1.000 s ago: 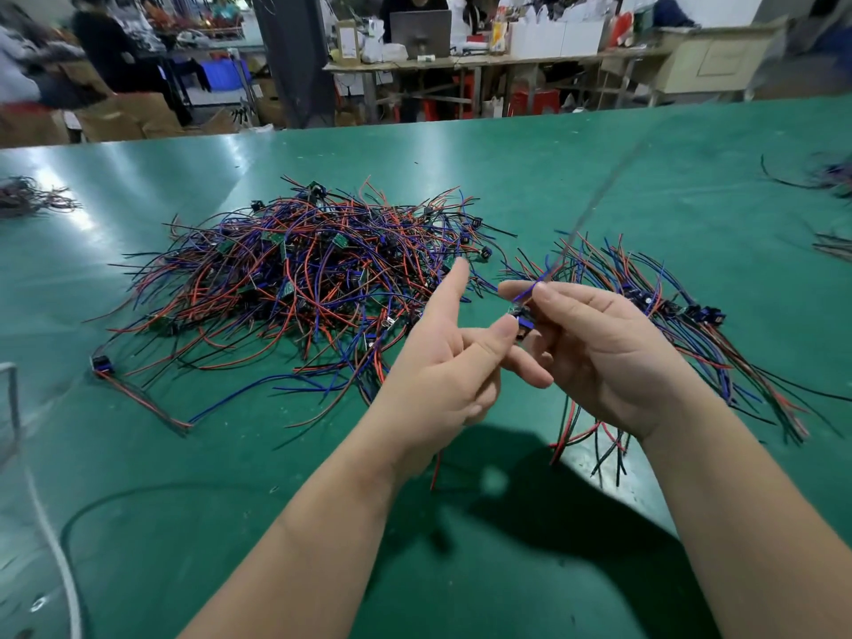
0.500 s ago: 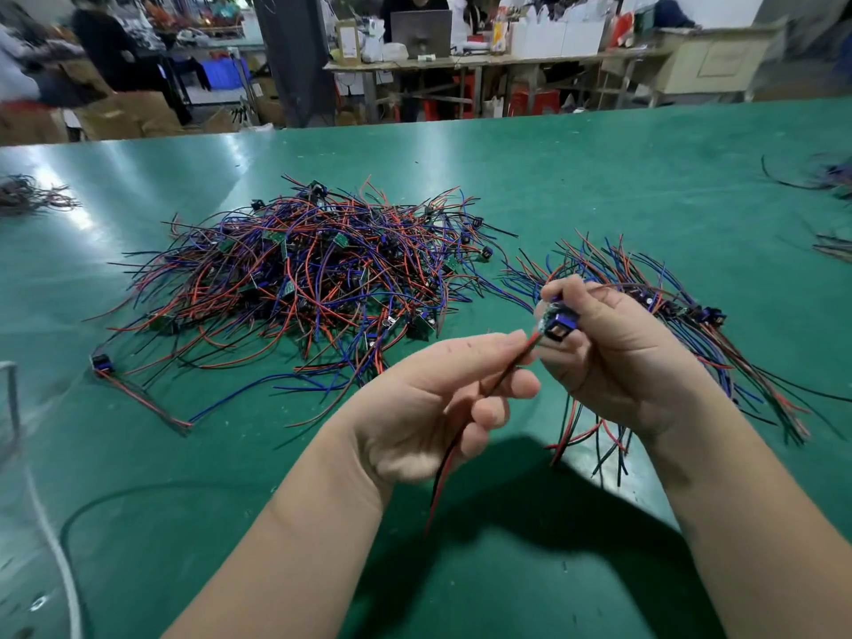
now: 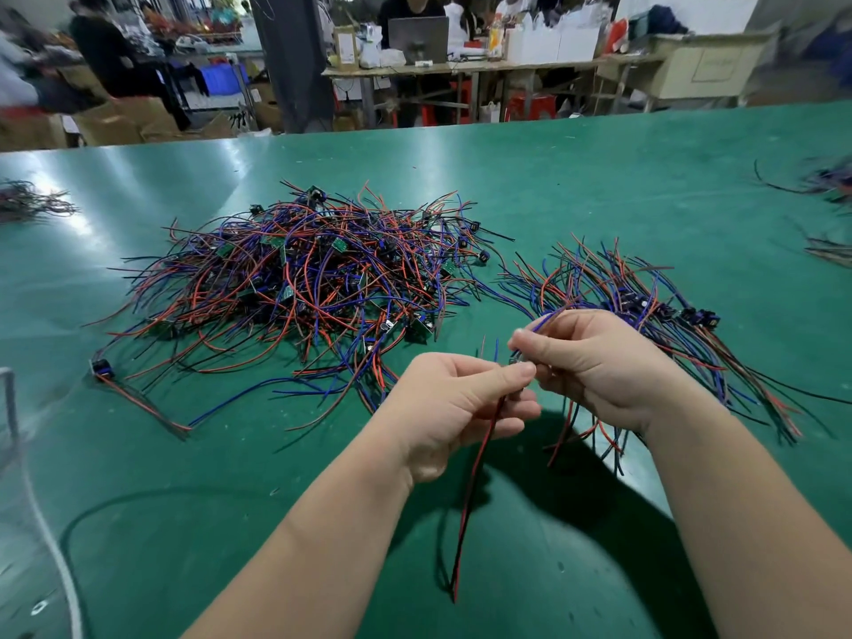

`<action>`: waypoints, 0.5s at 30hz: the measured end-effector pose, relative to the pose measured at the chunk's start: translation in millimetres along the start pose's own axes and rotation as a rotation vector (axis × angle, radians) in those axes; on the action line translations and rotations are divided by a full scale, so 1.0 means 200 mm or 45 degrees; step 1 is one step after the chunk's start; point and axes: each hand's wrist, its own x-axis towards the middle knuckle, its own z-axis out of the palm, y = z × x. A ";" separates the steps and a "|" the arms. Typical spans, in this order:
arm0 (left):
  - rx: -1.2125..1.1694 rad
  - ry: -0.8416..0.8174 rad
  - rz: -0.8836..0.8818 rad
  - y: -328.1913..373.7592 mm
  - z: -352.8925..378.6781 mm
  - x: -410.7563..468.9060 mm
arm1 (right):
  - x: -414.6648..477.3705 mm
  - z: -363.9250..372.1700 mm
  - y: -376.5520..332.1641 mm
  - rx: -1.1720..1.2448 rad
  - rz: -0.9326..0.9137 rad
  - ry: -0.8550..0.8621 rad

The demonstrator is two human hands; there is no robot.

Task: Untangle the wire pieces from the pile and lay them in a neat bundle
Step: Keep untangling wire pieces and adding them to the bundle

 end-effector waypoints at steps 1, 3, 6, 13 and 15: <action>0.042 -0.024 0.003 0.00 0.00 0.00 | 0.00 -0.01 -0.01 0.030 -0.017 0.047; 0.110 -0.093 -0.001 0.01 0.00 -0.02 | 0.01 -0.04 -0.03 0.130 -0.048 0.160; 0.197 -0.173 -0.011 0.01 -0.01 -0.03 | 0.02 -0.10 -0.06 0.264 -0.101 0.324; 0.262 -0.308 -0.003 0.03 0.00 -0.06 | 0.02 -0.15 -0.07 0.401 -0.207 0.473; 0.249 -0.327 0.002 0.05 -0.01 -0.07 | 0.02 -0.15 -0.09 0.475 -0.197 0.472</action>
